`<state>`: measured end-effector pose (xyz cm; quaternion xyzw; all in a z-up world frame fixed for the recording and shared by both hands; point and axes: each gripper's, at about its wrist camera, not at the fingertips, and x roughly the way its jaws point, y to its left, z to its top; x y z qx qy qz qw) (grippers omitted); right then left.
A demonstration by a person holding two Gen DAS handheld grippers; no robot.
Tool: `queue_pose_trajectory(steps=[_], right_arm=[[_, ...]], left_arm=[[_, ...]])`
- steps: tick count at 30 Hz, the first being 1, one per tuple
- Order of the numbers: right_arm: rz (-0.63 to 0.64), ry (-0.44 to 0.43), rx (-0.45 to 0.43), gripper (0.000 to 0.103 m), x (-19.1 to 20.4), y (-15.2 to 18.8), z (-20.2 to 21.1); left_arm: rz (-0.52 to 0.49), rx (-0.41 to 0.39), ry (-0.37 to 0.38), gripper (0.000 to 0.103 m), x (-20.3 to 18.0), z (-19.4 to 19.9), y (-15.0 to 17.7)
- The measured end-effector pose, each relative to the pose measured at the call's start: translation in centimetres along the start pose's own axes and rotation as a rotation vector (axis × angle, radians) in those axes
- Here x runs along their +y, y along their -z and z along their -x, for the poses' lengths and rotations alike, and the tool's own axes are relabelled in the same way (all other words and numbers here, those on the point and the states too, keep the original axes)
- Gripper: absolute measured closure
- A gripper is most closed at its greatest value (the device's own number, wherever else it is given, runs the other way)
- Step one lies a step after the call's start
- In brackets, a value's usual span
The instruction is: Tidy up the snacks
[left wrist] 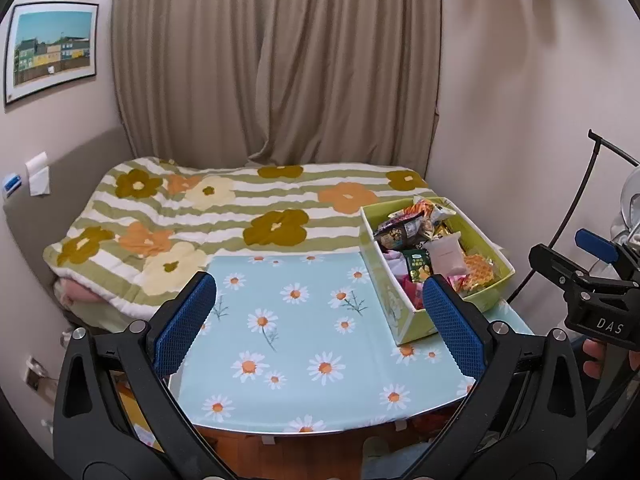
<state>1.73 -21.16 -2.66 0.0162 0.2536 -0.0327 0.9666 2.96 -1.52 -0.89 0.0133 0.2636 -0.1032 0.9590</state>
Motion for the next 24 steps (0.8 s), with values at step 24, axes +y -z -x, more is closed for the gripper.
queue_pose_trajectory(steps=[24], right_arm=[[0.005, 0.010, 0.000, 0.002, 0.4, -0.1, -0.3]], left_arm=[[-0.002, 0.003, -0.022, 0.000, 0.8, -0.3, -0.2]])
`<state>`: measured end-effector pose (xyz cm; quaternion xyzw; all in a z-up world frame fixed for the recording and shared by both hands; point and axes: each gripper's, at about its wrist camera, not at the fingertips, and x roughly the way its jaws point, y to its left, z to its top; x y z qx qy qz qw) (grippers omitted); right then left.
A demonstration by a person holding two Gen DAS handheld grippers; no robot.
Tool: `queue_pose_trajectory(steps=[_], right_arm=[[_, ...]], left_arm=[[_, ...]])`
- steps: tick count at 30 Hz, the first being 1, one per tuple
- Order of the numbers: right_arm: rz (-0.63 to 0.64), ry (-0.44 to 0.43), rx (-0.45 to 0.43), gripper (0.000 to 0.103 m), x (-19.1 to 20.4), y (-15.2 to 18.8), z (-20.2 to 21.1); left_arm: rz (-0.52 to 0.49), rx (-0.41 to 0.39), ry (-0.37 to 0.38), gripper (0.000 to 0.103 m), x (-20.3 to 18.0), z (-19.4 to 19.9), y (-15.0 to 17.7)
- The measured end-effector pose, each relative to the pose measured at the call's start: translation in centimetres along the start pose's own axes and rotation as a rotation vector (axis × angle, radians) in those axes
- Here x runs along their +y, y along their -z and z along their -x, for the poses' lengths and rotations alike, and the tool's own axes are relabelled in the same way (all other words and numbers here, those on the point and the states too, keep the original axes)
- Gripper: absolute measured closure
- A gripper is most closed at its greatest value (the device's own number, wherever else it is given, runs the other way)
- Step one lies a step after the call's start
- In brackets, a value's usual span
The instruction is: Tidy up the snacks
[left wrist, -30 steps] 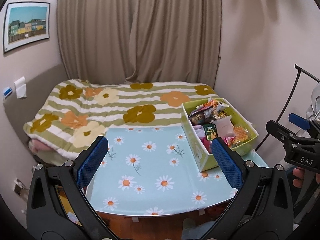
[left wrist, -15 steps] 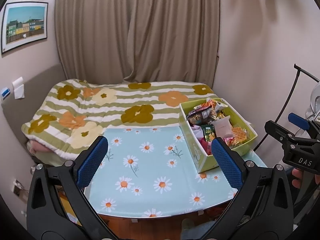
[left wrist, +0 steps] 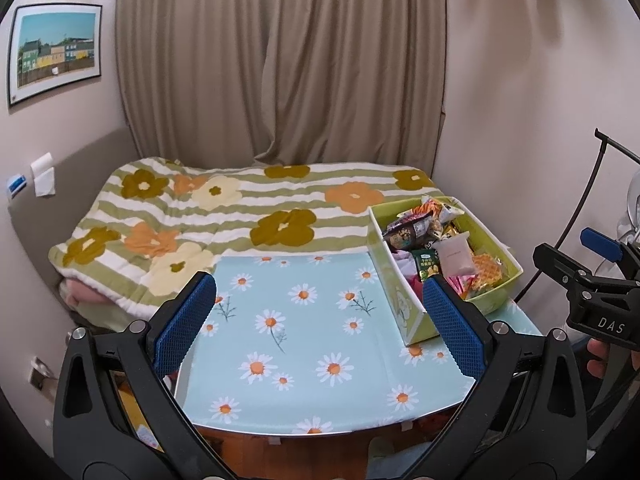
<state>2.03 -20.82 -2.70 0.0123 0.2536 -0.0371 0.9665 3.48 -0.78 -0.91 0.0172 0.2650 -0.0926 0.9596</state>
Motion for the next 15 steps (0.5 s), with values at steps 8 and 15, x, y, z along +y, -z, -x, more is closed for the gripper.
queue_pose_trajectory(steps=[8, 15], right_arm=[[0.001, 0.003, -0.001, 0.002, 0.04, 0.00, -0.05], [-0.008, 0.007, 0.003, 0.002, 0.25, -0.01, -0.27]], left_arm=[[0.014, 0.004, 0.019, 0.000, 0.64, -0.35, 0.15], [-0.007, -0.036, 0.011, 0.000, 0.60, -0.30, 0.41]])
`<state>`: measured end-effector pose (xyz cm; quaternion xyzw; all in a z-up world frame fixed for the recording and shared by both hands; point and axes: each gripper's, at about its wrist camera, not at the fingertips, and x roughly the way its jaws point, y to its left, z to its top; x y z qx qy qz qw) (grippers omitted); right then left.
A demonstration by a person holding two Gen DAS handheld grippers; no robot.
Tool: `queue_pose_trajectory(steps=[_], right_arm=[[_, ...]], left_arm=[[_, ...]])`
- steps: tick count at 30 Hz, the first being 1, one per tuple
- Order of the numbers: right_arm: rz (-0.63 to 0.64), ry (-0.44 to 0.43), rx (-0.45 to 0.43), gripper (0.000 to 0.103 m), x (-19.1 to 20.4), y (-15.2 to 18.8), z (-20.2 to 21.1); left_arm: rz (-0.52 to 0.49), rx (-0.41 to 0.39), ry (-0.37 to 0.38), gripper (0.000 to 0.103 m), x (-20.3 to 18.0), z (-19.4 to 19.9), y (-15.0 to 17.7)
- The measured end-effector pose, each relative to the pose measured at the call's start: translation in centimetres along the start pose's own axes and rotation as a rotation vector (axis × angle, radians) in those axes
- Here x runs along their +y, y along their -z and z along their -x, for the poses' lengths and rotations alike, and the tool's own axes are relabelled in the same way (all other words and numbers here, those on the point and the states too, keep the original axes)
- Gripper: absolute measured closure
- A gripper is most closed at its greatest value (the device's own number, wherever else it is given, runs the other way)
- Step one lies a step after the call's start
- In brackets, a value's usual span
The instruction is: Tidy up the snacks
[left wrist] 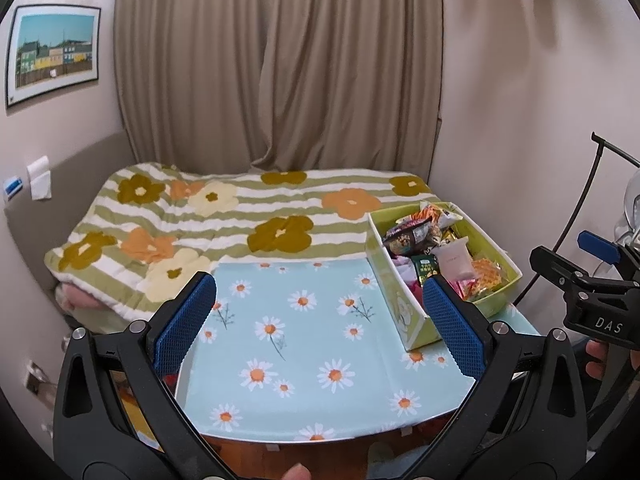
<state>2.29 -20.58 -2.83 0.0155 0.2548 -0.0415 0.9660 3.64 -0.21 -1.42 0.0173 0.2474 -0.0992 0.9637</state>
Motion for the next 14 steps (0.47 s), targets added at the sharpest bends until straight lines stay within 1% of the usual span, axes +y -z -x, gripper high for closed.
queue_pose_trajectory(steps=[4, 7, 11, 14], right_arm=[[0.001, 0.002, 0.004, 0.002, 0.0, 0.0, -0.3], [0.001, 0.003, 0.006, 0.002, 0.1, 0.0, -0.5], [0.003, 0.001, 0.020, 0.002, 0.5, 0.0, -1.2], [0.019, -0.014, 0.051, 0.002, 0.9, 0.2, -2.6]], left_arm=[[-0.014, -0.027, -0.029, 0.000, 0.0, 0.0, 0.0], [-0.014, -0.029, -0.026, 0.000, -0.1, -0.5, -0.1], [-0.002, -0.012, -0.011, 0.000, 0.3, -1.6, 0.0], [0.008, 0.009, -0.016, 0.000, 0.9, -2.7, 0.1]])
